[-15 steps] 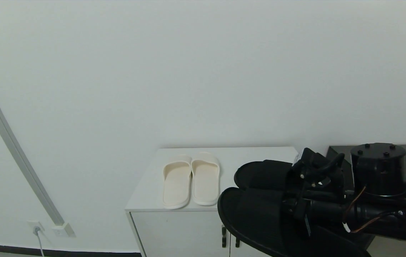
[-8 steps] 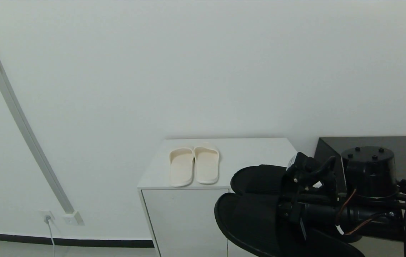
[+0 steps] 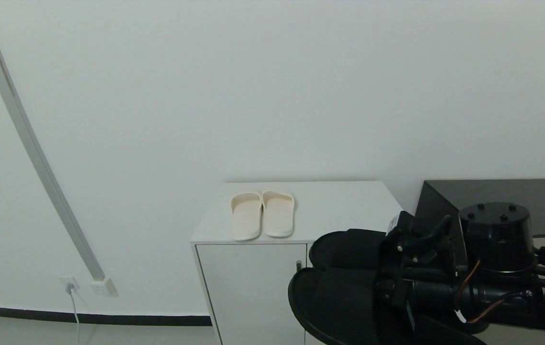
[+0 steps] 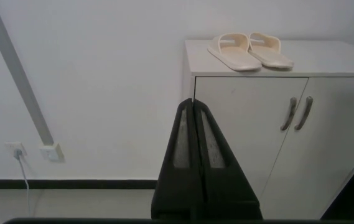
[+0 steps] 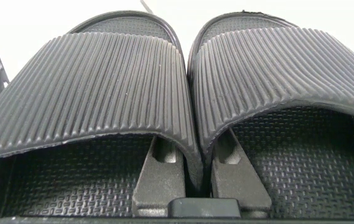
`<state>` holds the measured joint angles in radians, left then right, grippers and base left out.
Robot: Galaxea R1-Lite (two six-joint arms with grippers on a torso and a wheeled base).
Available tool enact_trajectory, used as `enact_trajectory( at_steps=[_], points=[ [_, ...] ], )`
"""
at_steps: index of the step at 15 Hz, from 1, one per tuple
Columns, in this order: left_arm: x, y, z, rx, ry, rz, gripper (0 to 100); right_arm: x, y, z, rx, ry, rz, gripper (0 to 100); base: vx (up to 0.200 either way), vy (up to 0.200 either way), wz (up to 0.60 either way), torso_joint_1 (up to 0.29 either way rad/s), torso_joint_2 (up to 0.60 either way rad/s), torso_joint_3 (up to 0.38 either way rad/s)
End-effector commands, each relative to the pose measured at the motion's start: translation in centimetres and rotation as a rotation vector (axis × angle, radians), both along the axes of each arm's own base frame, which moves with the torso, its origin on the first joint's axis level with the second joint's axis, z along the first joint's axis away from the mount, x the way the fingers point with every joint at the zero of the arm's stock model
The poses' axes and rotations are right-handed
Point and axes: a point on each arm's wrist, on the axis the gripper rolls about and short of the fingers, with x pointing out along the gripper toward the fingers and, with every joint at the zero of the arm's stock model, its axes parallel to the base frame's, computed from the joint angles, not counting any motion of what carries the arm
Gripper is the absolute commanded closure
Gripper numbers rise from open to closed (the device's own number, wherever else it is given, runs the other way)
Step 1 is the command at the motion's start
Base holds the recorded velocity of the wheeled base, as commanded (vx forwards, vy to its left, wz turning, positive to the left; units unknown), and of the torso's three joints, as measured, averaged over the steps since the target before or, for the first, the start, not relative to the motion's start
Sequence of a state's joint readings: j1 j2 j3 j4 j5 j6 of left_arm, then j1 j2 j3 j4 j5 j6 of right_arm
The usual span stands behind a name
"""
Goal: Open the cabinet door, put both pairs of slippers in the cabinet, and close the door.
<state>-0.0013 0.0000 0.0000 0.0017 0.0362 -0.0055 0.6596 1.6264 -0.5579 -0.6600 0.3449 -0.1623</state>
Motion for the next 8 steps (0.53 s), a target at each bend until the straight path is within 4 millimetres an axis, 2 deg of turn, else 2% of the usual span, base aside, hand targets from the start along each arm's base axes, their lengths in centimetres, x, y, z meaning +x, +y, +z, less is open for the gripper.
enact_trajectory(
  at_steps=[1,8],
  points=[
    [0.0,0.0,0.0,-0.001,0.0,0.0,100,-0.6,-0.31,0.02,0.001,0.0,0.006,100,0.0,0.0,0.0,0.0,0.0,0.0],
    [0.01,0.0,0.01,0.004,0.002,-0.001,100,-1.47,-0.02,-0.5,-0.007,0.015,0.037,100,0.0,0.0,0.0,-0.005,0.01,0.007]
  ],
)
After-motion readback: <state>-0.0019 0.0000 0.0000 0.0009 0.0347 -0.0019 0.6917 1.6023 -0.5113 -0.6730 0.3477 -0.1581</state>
